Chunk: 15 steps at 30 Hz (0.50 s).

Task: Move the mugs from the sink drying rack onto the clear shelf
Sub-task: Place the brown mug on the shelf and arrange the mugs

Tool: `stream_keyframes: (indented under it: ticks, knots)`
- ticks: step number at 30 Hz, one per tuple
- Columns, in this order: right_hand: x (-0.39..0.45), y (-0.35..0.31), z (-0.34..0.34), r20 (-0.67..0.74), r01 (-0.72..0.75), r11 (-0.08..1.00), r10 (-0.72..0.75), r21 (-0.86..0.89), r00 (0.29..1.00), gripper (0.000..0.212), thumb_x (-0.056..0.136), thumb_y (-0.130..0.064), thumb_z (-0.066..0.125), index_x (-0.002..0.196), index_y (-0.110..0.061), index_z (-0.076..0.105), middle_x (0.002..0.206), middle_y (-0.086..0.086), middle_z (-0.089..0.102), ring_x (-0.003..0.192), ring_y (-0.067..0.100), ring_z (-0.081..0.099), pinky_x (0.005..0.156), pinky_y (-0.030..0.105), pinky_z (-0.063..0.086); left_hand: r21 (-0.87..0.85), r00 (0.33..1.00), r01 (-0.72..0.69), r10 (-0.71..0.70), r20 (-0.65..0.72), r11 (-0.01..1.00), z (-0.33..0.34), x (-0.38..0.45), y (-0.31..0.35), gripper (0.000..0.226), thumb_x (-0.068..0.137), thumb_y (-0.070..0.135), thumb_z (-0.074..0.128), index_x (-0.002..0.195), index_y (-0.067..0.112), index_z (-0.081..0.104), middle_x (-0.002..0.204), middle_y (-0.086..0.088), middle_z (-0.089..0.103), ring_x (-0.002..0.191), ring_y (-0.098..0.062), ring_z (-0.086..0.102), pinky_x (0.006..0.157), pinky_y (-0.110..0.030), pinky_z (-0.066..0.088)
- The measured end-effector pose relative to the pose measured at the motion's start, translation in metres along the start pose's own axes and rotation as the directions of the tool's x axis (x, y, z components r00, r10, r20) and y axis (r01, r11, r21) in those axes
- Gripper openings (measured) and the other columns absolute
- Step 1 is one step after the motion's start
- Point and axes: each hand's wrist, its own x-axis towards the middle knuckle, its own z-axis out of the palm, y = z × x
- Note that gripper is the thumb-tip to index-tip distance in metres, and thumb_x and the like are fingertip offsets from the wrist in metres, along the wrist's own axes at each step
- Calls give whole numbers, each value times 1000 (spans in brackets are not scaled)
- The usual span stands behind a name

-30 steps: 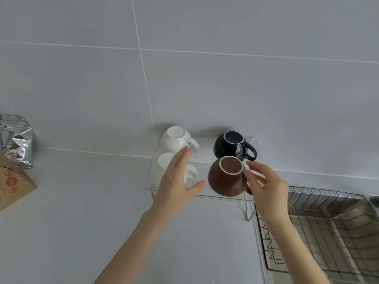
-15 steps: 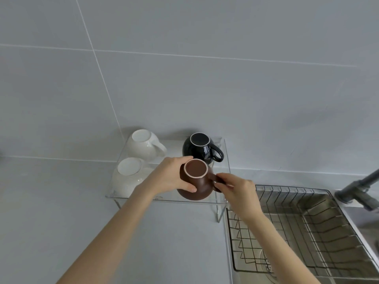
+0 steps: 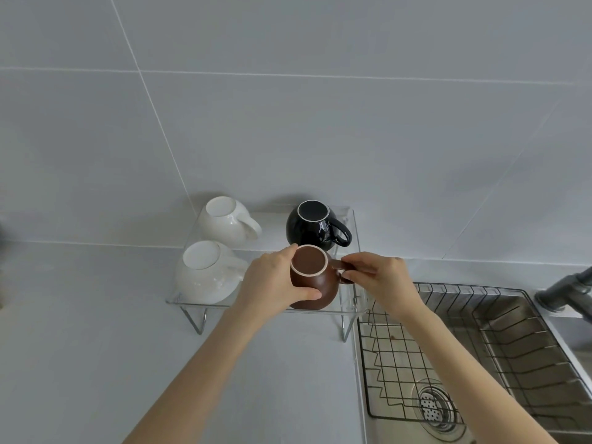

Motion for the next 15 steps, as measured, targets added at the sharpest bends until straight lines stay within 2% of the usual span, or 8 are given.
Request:
stream_keyframes:
  ticks: [7, 9, 10, 12, 14, 15]
  knots:
    - [-1, 3, 1, 1, -16, 1000, 16, 19, 1000, 24, 74, -1, 70, 97, -8, 69, 89, 1, 72, 74, -14, 64, 81, 6, 50, 56, 998, -22, 19, 52, 998, -1, -1, -1, 82, 60, 51, 75, 129, 22, 42, 114, -1, 66, 105, -25, 59, 86, -37, 48]
    - [0, -1, -1, 23, -47, 999, 47, 19, 999, 24, 73, -8, 73, 96, -13, 70, 87, -3, 71, 77, -13, 64, 84, 9, 51, -22, 995, 5, -3, 95, 1000, -5, -1, -2, 80, 63, 51, 72, 131, 23, 40, 119, -3, 64, 111, -25, 58, 91, -38, 47]
    - [1, -4, -4, 21, -63, 998, 62, 27, 998, 23, 74, -11, 73, 96, -15, 70, 87, -5, 71, 77, -13, 64, 81, 7, 50, -106, 994, 38, -26, 105, 994, -10, 0, -3, 77, 68, 50, 69, 133, 22, 38, 124, -5, 61, 115, -25, 56, 96, -40, 46]
    - [9, -11, -10, -51, -50, 998, 51, 26, 997, 18, 81, -14, 66, 99, -15, 69, 89, -8, 69, 75, -15, 62, 72, -1, 45, -222, 998, 49, -42, 35, 974, -21, 10, -5, 58, 83, 37, 58, 134, 16, 38, 129, -14, 58, 119, -28, 54, 101, -41, 43]
    - [21, -17, -14, -169, -39, 999, 37, -11, 985, 19, 85, -13, 59, 102, -13, 68, 93, -6, 69, 80, -8, 62, 70, -5, 42, -164, 999, 22, -29, -41, 986, -31, 29, -8, 45, 89, 22, 50, 132, 11, 41, 130, -19, 57, 120, -32, 53, 102, -41, 41]
    - [28, -18, -14, -208, -50, 998, 43, -26, 977, 21, 85, -12, 58, 105, -11, 66, 98, -2, 69, 85, 0, 63, 71, -3, 42, -122, 999, 24, -28, -27, 992, -36, 40, -8, 46, 89, 18, 50, 133, 10, 41, 132, -19, 55, 122, -33, 51, 103, -39, 40]
